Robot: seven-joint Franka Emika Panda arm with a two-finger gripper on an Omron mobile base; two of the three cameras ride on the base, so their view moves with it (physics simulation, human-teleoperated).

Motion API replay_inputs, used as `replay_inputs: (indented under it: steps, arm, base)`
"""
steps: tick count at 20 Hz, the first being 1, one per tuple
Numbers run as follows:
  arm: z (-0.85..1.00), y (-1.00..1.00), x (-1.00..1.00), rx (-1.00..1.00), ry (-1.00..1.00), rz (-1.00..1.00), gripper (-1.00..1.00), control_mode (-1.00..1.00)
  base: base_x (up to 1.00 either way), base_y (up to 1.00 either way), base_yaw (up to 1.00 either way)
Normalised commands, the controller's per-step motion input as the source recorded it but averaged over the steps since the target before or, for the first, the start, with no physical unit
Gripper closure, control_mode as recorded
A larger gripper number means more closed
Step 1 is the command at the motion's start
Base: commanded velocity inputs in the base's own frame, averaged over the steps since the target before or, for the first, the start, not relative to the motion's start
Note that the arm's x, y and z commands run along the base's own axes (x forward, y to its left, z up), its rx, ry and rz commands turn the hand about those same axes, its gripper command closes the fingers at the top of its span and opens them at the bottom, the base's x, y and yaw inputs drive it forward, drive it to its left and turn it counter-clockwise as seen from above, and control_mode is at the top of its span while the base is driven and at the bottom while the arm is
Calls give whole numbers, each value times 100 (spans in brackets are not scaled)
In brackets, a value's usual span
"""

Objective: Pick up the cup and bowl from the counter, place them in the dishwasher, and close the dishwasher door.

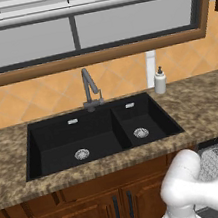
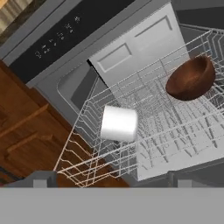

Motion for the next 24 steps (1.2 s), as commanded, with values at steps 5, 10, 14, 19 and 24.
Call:
replay_inputs:
  steps: [5,10,14,19,24]
  arm:
    - [-60,6,19,5,-22,-4,-100,-100]
    - [5,-66,-100,6,-30,-6,-100,-100]
    - [-33,-33,-34,-3,-39,-2,-100,-100]
    - [-73,-68,-49,-1,-25,-1,-100,-100]
    - [-84,-92,-100,0,-36,0,-100,-100]
  base:
    - [0,0,0]
    - [0,0,0]
    - [0,0,0]
    - [0,0,0]
    - [0,0,0]
